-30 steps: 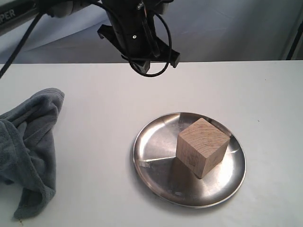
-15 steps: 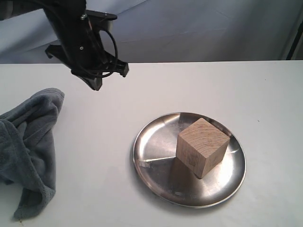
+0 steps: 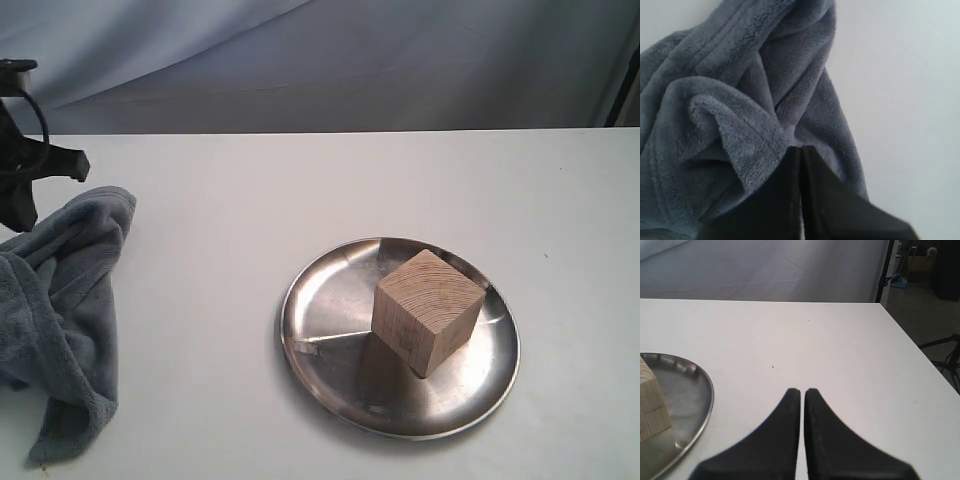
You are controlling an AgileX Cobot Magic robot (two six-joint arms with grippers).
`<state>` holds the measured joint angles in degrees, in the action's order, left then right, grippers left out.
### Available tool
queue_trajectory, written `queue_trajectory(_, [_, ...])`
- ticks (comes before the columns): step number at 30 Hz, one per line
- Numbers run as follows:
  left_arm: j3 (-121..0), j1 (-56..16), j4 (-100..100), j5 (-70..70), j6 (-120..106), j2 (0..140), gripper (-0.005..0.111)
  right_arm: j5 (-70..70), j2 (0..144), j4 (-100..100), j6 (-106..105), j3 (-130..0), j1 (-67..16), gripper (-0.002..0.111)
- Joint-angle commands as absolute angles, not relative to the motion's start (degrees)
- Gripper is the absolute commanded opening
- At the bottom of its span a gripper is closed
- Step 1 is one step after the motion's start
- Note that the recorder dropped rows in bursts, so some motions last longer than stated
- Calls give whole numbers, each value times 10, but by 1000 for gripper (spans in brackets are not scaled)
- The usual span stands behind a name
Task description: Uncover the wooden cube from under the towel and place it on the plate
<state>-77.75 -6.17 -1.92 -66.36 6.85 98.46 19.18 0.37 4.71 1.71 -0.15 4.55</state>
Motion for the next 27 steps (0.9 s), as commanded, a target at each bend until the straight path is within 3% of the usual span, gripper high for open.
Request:
queue_trajectory(1, [-742, -53, -26, -635, 75, 949, 0, 191, 0, 47, 17, 0, 45, 3])
queue_trajectory(27, [-516, -53, -19, -450, 102, 703, 0, 191, 0, 47, 17, 0, 45, 3])
